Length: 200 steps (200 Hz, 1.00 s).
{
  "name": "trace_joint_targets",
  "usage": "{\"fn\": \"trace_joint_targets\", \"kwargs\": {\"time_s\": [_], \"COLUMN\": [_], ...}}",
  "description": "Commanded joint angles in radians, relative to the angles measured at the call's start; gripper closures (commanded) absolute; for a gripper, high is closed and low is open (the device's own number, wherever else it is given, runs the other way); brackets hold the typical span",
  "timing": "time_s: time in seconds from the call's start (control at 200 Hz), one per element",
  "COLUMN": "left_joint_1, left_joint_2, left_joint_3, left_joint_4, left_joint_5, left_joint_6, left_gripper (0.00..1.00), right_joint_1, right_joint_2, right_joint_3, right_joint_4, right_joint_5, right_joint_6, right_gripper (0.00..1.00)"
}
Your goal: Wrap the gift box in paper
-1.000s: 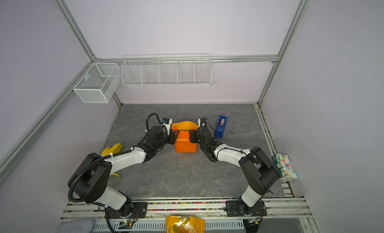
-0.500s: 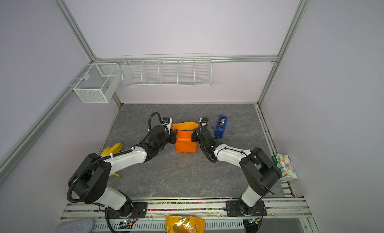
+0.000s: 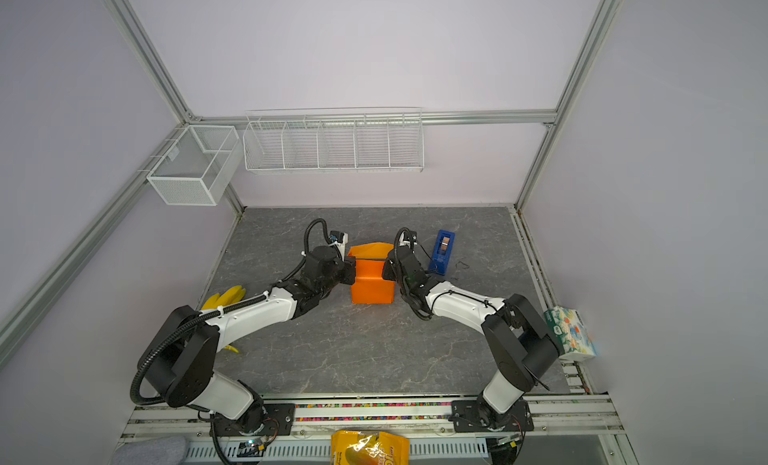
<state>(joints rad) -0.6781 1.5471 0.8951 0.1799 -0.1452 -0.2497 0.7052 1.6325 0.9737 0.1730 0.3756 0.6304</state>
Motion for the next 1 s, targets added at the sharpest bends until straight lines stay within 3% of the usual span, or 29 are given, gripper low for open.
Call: {"fn": "trace_joint_targets", "kwargs": {"time_s": [0.0,0.425,0.995], "left_joint_1": [-0.033,-0.037,-0.028], "left_joint_2": [0.011,0.054,0.125], "left_joint_3": [0.074,0.121,0.106], "left_joint_4": [0.006,-0.004,0.039], "left_joint_5": [0.015,0.001,0.006], "left_joint_6": [0.007,0.013,-0.009], "left_gripper": [0.97,0.98,0.98], "right_joint_1": [0.034,0.024,-0.04], "right_joint_2": [-0.018,-0.046,-0.012], "right_joint_3": [0.036,0.069,0.096], "right_joint_4": [-0.102,-0.133,-0.136], "right_joint_5": [-0.04,0.029,-0.009], "right_joint_6": [-0.049,-0.142,-0.203], "right_gripper": [0.93,0.93,0.93]}}
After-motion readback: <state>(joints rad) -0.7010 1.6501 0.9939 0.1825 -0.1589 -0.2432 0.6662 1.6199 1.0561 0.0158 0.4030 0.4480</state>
